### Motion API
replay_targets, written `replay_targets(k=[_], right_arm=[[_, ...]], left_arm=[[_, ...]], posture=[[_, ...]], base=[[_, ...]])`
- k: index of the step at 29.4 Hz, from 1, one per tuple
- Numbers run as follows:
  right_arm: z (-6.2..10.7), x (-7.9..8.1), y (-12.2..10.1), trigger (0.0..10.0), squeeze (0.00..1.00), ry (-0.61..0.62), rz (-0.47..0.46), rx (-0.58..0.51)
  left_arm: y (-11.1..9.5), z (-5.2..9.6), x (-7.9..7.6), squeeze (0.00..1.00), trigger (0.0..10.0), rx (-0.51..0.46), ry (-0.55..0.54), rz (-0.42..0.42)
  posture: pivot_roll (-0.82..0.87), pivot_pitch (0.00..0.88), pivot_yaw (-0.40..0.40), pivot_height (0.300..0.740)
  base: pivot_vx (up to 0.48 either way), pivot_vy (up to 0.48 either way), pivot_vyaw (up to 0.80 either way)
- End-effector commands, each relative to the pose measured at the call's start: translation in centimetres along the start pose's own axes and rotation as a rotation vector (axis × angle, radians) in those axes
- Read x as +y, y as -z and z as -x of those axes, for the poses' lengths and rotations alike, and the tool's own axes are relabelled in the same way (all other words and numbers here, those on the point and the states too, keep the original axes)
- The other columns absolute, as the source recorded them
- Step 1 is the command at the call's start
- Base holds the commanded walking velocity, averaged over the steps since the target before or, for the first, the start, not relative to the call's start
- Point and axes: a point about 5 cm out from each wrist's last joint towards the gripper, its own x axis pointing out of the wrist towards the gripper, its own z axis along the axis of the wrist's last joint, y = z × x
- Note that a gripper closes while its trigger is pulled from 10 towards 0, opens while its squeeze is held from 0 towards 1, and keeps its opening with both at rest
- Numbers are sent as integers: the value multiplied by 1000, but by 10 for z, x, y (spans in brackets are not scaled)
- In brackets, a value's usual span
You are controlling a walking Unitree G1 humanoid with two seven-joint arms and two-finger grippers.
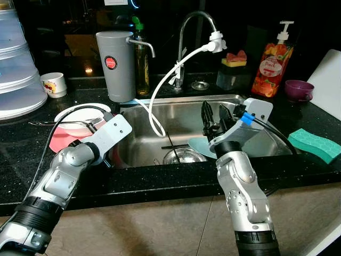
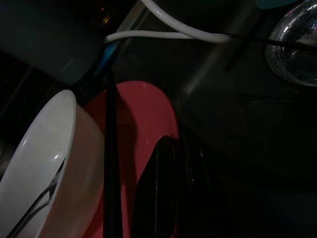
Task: Kitchen organization
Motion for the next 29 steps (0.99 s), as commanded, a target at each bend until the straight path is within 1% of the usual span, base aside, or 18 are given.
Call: replay_targets(k=[1,4,5,10,13,14,16,17,18,20,23,24,25,27,28,29], right_arm=[[-2,4,-5,10000,0,-13,8,-19],[-2,4,-5,10000,0,-13,8,-20],[-2,3,-5,10000,0,-14,8,-21],[-2,3,-6,10000,0,-13,8,-22],[-3,2,-6,10000,0,-14,11,-22],[-3,2,-6,10000,0,-14,12,-23],[-4,1,-7,10000,0,-14,14,-25],[-4,1,-7,10000,0,-14,14,-25],[-4,1,-7,10000,0,-14,14,-26],[-5,1,-7,10000,0,-14,14,-27],[-5,2,-7,10000,0,-15,14,-27],[-5,2,-6,10000,0,-17,15,-27],[-5,2,-6,10000,0,-17,15,-27],[-4,2,-6,10000,0,-19,17,-26],[-4,1,-6,10000,0,-19,19,-26],[-4,1,-6,10000,0,-19,19,-26]], left_arm=[[9,-2,-15,0,10000,21,70,31],[10,-2,-15,8,10000,24,71,32],[10,-1,-15,1000,10000,24,74,37],[9,-1,-16,1000,10000,17,76,50],[0,-1,-16,1000,10000,-47,77,87],[-3,0,-16,0,10000,-65,79,99],[-9,1,-16,0,10000,-111,85,134],[-9,1,-16,0,10000,-111,85,134],[-15,3,-15,0,10000,-148,88,174],[-18,5,-13,0,10000,-167,84,206],[-20,6,-12,0,10000,-182,79,229],[-22,8,-10,0,10000,-194,69,265],[-22,8,-10,0,10000,-194,69,265],[-24,12,-7,0,10000,-200,54,312],[-23,15,-2,0,10000,-189,35,344],[-23,15,-2,0,10000,-189,35,344]], posture=[[60,97,3,740],[60,97,3,740],[60,96,2,740],[60,96,2,740],[57,90,0,740],[57,89,-1,740],[57,86,-1,740],[57,86,-1,740],[58,84,-2,740],[58,83,-2,740],[58,82,-3,740],[57,80,-5,740],[57,80,-5,740],[58,77,-5,740],[60,77,-5,740],[60,77,-5,740]], base=[[0,0,0],[0,0,0],[0,0,0],[0,0,0],[0,0,0],[0,0,0],[0,0,0],[0,0,0],[0,0,0],[0,0,0],[0,0,0],[0,0,0],[0,0,0],[0,0,0],[0,0,0],[0,0,0]])
